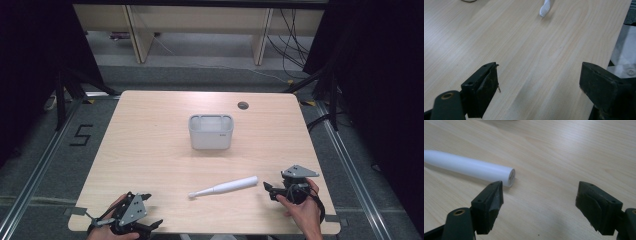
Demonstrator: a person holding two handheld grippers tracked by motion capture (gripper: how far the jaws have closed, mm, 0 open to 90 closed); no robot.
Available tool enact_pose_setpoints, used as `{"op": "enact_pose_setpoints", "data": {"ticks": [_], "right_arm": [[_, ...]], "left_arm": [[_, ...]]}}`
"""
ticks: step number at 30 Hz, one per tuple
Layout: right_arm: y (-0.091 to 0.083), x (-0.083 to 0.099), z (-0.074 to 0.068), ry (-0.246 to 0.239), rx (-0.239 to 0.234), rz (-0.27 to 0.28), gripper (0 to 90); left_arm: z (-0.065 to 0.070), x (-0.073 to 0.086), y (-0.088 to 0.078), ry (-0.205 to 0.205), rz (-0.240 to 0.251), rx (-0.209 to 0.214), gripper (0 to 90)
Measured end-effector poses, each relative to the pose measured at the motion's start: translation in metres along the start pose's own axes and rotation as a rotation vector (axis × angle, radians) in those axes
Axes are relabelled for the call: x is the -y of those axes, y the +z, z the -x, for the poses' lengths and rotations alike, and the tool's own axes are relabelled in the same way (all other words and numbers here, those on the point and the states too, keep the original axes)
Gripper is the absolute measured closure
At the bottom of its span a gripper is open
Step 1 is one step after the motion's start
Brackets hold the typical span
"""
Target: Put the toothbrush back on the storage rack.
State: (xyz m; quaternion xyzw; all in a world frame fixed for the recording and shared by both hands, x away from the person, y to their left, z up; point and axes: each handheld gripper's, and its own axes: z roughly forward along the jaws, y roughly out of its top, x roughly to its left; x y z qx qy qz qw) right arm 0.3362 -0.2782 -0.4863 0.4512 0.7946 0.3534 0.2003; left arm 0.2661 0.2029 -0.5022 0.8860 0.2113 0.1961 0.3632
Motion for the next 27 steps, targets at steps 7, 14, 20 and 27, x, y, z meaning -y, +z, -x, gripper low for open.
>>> {"op": "enact_pose_setpoints", "data": {"ticks": [7, 14, 20, 27], "right_arm": [[0.0, -0.002, -0.003, -0.029, -0.034, -0.002, 24.0], [0.0, -0.004, -0.009, -0.054, -0.034, -0.014, 26.7], [-0.001, -0.007, -0.014, -0.049, -0.046, -0.025, 28.1], [-0.001, -0.012, -0.019, -0.113, -0.07, -0.034, 27.5]], "left_arm": [[-0.001, 0.0, 0.0, 0.011, -0.007, -0.015, 14.8], [-0.001, 0.0, 0.001, 0.0, 0.003, 0.005, 14.8], [-0.001, 0.0, 0.001, -0.001, -0.001, 0.014, 14.8], [-0.001, 0.0, 0.001, -0.001, -0.003, 0.011, 14.8]]}}
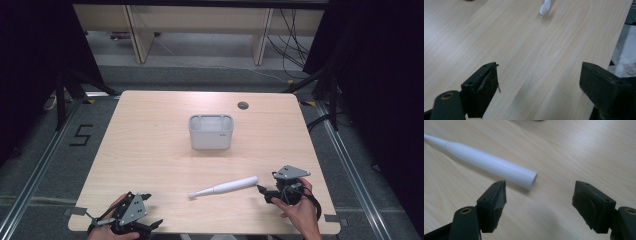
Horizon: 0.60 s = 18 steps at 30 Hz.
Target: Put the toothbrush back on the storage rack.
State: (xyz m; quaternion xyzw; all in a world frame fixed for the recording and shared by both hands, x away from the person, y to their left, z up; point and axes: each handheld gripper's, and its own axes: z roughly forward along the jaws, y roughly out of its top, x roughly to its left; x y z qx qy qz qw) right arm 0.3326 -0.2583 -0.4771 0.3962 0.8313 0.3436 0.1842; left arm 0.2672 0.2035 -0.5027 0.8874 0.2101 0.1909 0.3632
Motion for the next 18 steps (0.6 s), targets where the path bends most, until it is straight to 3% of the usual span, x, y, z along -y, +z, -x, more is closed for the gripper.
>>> {"op": "enact_pose_setpoints", "data": {"ticks": [1, 3, 11, 13, 14, 15, 18], "right_arm": [[0.0, -0.001, 0.0, -0.027, -0.001, 0.003, 27.5], [-0.002, -0.005, -0.003, -0.034, 0.0, -0.008, 27.5], [-0.004, -0.02, -0.016, -0.158, -0.07, -0.065, 32.8], [-0.002, -0.023, -0.021, -0.179, -0.079, -0.06, 33.1], [-0.001, -0.027, -0.024, -0.214, -0.102, -0.08, 33.4], [0.001, -0.028, -0.026, -0.23, -0.106, -0.062, 33.9], [0.002, -0.031, -0.031, -0.243, -0.118, -0.076, 35.1]], "left_arm": [[0.0, 0.0, 0.0, 0.002, -0.007, 0.002, 14.8], [-0.001, 0.0, 0.0, 0.007, -0.007, -0.009, 14.8], [-0.001, 0.0, 0.0, 0.008, -0.005, -0.019, 14.8], [-0.001, 0.0, 0.0, 0.007, -0.003, -0.001, 14.8], [-0.001, 0.001, 0.0, 0.005, 0.003, -0.007, 14.8], [-0.002, 0.0, -0.001, 0.011, -0.015, -0.008, 14.8], [-0.001, 0.0, -0.001, 0.006, -0.009, -0.005, 14.8]]}}
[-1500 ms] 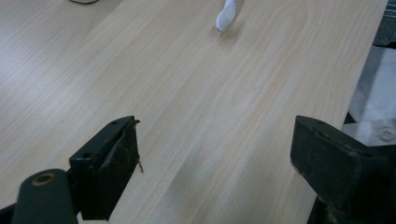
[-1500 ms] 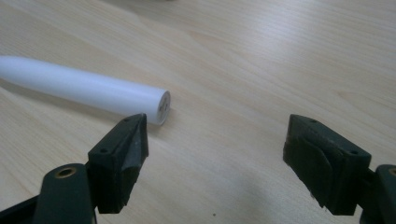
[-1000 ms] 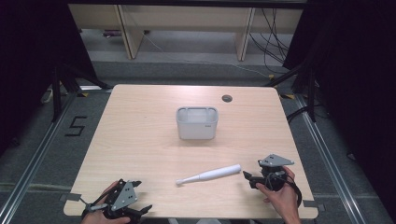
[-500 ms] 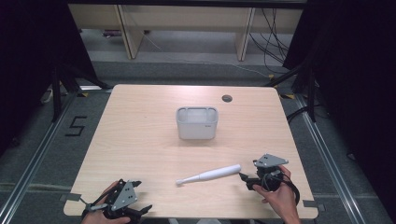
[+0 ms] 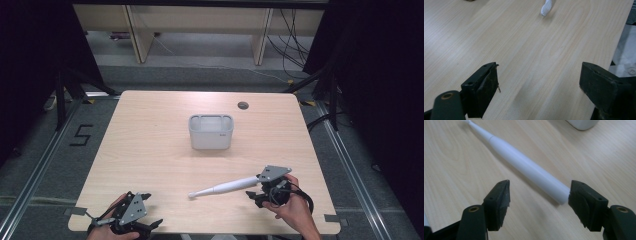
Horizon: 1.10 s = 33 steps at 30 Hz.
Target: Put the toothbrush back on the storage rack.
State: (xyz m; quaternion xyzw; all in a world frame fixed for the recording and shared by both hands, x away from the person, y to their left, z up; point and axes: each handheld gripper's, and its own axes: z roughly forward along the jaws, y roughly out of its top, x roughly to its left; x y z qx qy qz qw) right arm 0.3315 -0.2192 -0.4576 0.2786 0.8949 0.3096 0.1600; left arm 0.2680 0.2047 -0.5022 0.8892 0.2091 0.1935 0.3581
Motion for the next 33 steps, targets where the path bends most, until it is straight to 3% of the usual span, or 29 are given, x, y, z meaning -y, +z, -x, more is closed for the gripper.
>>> {"op": "enact_pose_setpoints", "data": {"ticks": [2, 3, 8, 11, 13, 15, 19, 20, 21, 22, 23, 27, 33], "right_arm": [[0.002, -0.005, -0.002, -0.016, -0.012, -0.007, 35.6], [0.004, -0.008, -0.002, -0.05, -0.022, 0.0, 36.3], [0.012, -0.021, -0.006, -0.089, -0.039, -0.023, 38.3], [0.016, -0.028, -0.007, -0.128, -0.043, -0.045, 39.1], [0.02, -0.033, -0.01, -0.127, -0.062, -0.051, 40.2], [0.023, -0.036, -0.012, -0.13, -0.073, -0.064, 41.4], [0.028, -0.041, -0.013, -0.161, -0.086, -0.092, 42.1], [0.029, -0.043, -0.013, -0.176, -0.102, -0.103, 42.5], [0.031, -0.044, -0.013, -0.171, -0.082, -0.113, 42.9], [0.032, -0.046, -0.013, -0.172, -0.092, -0.122, 43.8], [0.034, -0.048, -0.013, -0.202, -0.099, -0.122, 44.1], [0.039, -0.055, -0.015, -0.215, -0.115, -0.175, 44.4], [0.05, -0.064, -0.016, -0.264, -0.134, -0.202, 45.7]], "left_arm": [[0.0, 0.0, 0.001, -0.012, 0.005, -0.006, 14.8], [0.0, 0.0, 0.001, -0.012, 0.005, 0.0, 14.8], [0.0, 0.0, 0.001, 0.0, -0.002, -0.019, 14.8], [0.001, 0.0, 0.001, -0.014, 0.008, -0.008, 14.8], [0.0, 0.001, 0.001, -0.002, 0.0, -0.021, 14.8], [0.001, 0.0, 0.001, -0.013, 0.006, -0.008, 14.8], [0.0, 0.001, 0.001, -0.003, 0.001, -0.021, 14.8], [0.001, 0.0, 0.001, -0.015, 0.008, -0.008, 14.8], [0.001, 0.0, 0.001, -0.014, 0.009, -0.009, 14.8], [0.001, 0.0, 0.001, -0.014, 0.008, -0.008, 14.8], [0.001, 0.001, 0.001, -0.013, 0.008, -0.008, 14.8], [0.001, 0.0, 0.001, -0.013, 0.007, -0.007, 14.8], [0.001, 0.001, 0.001, -0.014, 0.009, -0.007, 14.8]]}}
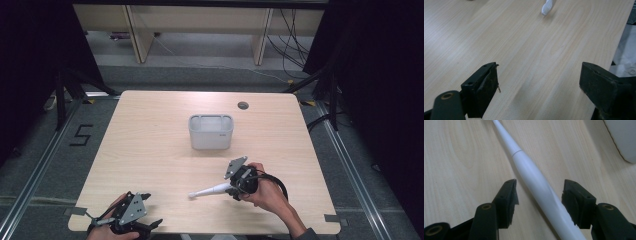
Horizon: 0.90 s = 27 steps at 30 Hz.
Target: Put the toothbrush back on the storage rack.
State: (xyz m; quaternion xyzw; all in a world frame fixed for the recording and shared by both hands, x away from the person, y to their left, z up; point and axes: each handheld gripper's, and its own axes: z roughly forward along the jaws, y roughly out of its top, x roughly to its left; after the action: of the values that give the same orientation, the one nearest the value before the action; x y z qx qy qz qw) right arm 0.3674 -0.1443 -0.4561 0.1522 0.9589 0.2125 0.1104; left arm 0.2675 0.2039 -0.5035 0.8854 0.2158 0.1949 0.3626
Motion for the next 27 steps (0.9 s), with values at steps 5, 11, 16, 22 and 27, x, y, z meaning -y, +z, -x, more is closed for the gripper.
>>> {"op": "enact_pose_setpoints", "data": {"ticks": [5, 11, 16, 22, 27], "right_arm": [[0.009, -0.007, 0.002, 0.0, -0.021, -0.039, 46.2], [0.015, -0.011, 0.004, -0.035, -0.025, -0.06, 46.9], [0.019, -0.013, 0.005, -0.034, -0.046, -0.087, 47.5], [0.026, -0.013, 0.006, -0.051, -0.073, -0.119, 49.3], [0.028, -0.012, 0.007, -0.064, -0.073, -0.129, 51.7]], "left_arm": [[0.0, 0.0, 0.0, 0.0, 0.0, 0.0, 14.8], [0.0, 0.0, 0.0, 0.0, 0.0, 0.0, 14.8], [0.0, 0.0, 0.0, 0.0, 0.0, 0.0, 14.8], [0.0, 0.0, 0.0, 0.0, 0.0, 0.0, 14.8], [0.0, 0.0, 0.0, 0.001, 0.0, 0.0, 14.8]]}}
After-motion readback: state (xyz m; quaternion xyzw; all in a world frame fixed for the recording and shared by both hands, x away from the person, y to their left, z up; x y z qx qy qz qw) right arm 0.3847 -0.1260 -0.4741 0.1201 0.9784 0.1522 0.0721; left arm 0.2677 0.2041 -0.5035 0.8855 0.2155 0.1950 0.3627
